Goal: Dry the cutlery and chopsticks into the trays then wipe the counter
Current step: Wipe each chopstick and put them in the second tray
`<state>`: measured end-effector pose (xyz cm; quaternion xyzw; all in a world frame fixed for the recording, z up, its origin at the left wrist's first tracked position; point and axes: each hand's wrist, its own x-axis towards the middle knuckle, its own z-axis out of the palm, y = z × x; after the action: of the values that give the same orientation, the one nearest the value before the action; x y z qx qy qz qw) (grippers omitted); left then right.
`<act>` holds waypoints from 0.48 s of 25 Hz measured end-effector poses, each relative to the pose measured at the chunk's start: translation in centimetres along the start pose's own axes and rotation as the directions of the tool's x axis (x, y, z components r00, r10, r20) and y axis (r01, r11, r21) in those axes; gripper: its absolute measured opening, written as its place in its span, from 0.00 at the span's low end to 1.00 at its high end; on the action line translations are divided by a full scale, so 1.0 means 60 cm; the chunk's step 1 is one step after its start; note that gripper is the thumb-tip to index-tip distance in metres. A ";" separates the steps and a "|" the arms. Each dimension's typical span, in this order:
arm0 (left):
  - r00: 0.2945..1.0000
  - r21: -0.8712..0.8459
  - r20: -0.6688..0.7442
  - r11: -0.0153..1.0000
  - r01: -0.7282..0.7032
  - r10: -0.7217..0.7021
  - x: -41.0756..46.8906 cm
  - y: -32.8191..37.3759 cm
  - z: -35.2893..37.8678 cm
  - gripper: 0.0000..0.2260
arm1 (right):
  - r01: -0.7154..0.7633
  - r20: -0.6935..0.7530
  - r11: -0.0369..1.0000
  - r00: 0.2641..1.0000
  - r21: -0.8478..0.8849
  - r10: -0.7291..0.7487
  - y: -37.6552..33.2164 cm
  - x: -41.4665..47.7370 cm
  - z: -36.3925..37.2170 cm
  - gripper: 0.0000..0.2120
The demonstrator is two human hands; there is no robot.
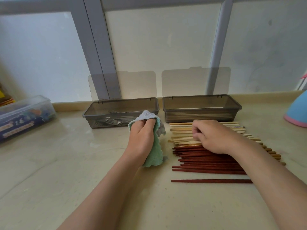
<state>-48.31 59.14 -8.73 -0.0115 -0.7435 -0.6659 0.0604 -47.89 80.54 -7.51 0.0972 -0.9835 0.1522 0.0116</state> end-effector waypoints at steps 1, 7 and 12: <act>1.000 0.014 0.000 1.000 -0.012 0.012 -0.001 -0.001 0.001 0.14 | 0.036 -0.067 0.999 0.997 0.041 -0.034 -0.002 -0.001 -0.002 0.09; 0.999 0.030 0.008 0.998 -0.049 0.049 -0.003 -0.001 0.000 0.16 | 0.096 -0.016 0.995 0.995 0.017 -0.096 -0.002 -0.001 0.002 0.03; 0.999 0.014 0.028 0.999 -0.040 0.040 -0.002 -0.002 0.001 0.17 | 0.063 0.047 0.998 0.997 -0.007 -0.063 0.006 -0.003 0.002 0.07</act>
<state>-48.20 59.22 -8.89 -0.0352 -0.7489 -0.6587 0.0634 -47.75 80.87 -7.72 0.1316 -0.9806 0.1452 -0.0059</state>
